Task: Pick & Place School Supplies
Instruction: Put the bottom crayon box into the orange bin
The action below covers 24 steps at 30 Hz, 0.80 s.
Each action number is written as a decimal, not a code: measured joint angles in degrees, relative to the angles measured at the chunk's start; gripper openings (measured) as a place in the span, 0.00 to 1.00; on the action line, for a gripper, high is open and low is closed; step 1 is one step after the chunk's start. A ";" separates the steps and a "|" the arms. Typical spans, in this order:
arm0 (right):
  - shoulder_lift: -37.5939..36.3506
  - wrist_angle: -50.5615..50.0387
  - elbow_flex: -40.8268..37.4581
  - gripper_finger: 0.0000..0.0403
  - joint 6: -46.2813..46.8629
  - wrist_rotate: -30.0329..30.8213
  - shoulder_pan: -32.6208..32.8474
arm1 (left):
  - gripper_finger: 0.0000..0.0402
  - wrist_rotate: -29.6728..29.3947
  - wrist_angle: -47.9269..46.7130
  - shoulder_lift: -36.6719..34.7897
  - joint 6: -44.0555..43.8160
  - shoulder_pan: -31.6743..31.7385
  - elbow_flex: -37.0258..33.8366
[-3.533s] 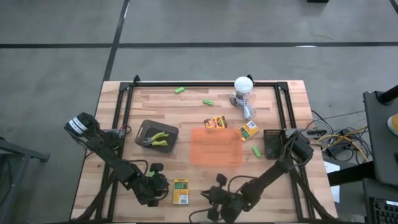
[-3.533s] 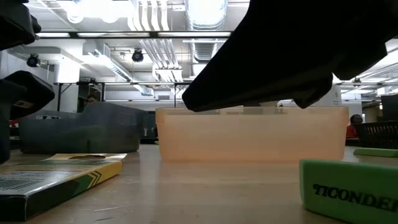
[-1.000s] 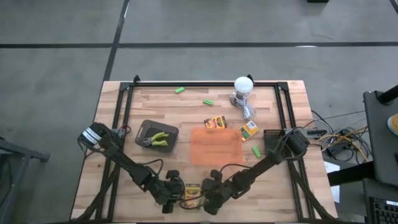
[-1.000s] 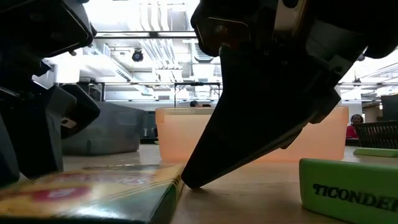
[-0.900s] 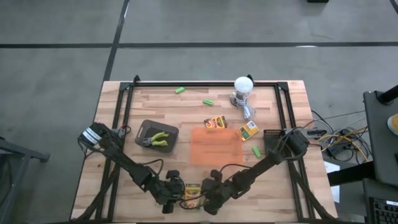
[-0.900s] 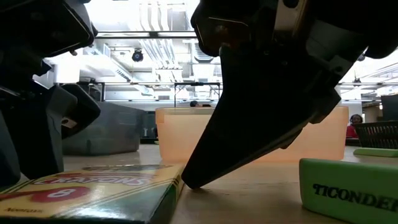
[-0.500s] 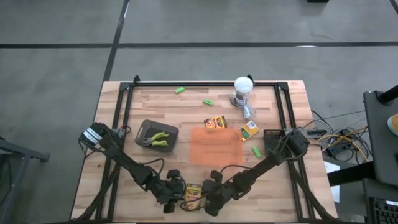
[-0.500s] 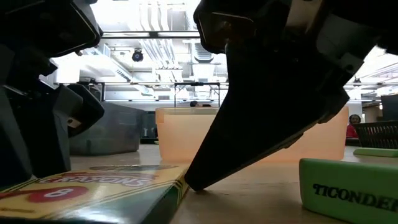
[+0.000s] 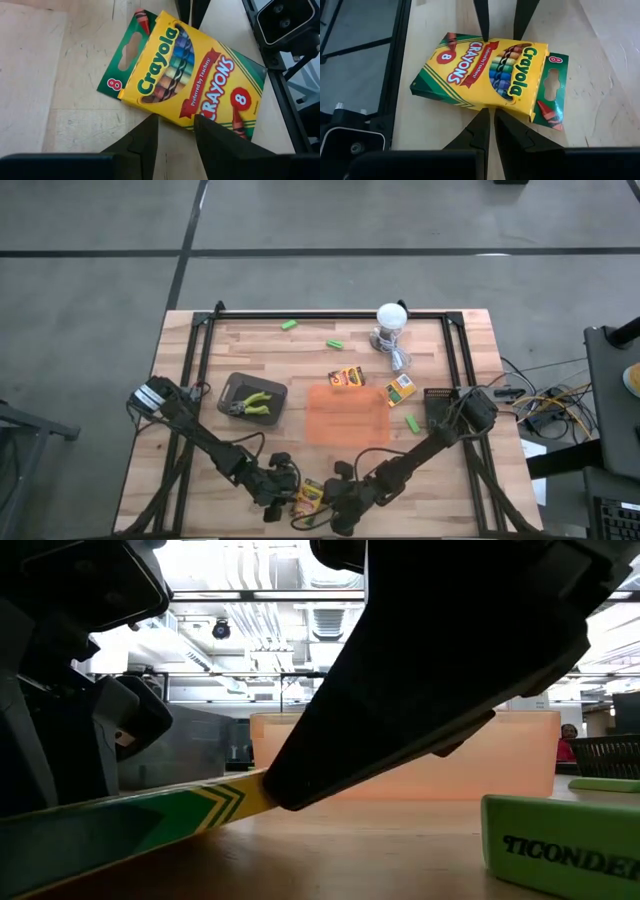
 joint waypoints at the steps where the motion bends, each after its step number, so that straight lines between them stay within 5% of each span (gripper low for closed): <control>1: 0.00 0.01 0.00 0.07 0.00 0.10 0.00 | 0.33 0.00 0.02 0.00 0.00 0.00 0.00; 24: -0.22 0.68 2.31 0.07 -2.11 3.83 -0.15 | 0.33 5.31 0.35 0.04 -0.55 0.03 1.06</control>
